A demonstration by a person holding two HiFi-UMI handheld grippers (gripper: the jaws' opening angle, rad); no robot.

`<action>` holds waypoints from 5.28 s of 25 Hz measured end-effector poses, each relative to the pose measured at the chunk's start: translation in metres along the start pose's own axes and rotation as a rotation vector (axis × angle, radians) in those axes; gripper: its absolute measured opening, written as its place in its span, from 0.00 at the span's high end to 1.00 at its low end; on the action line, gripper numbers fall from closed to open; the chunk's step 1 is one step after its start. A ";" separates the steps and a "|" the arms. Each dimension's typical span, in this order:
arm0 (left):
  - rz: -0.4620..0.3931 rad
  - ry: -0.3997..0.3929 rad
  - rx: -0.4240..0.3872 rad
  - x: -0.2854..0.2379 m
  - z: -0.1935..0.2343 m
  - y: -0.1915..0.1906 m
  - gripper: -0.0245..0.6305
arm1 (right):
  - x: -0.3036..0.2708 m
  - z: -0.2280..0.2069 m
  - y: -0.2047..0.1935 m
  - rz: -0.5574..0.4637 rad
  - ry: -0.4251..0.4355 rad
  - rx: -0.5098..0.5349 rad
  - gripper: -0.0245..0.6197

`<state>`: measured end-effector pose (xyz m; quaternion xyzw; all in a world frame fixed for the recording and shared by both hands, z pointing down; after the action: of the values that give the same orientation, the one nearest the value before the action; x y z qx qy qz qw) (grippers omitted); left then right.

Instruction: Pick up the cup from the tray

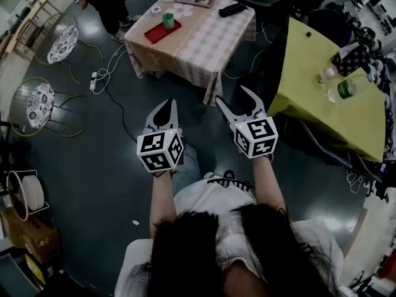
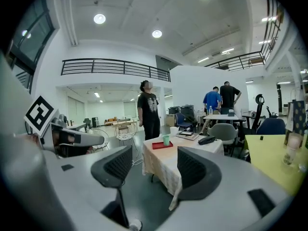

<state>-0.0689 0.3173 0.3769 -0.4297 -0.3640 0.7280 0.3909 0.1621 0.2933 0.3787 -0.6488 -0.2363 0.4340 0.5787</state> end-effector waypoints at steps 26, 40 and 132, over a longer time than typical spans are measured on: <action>0.030 -0.056 -0.037 -0.109 0.103 0.097 0.95 | -0.161 -0.006 0.058 0.027 -0.053 0.035 0.51; 0.031 -0.073 -0.019 -0.140 0.148 0.122 0.95 | -0.224 0.005 0.073 0.033 -0.052 0.049 0.49; 0.202 0.137 0.083 -0.438 0.249 0.194 0.95 | -0.553 -0.124 0.046 0.247 0.332 0.123 0.36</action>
<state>-0.2030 -0.2008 0.4498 -0.4964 -0.2608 0.7472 0.3568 -0.0259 -0.2316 0.4895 -0.6988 -0.0294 0.4025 0.5907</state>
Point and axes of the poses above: the fingertips, and each gripper's own axes: x backward along the fingers, z to its left, y out of its top, the point moved 9 cm from there along x, backward along the fingers, and after that the axes turned 8 degrees about x, right-handed, at the moved point
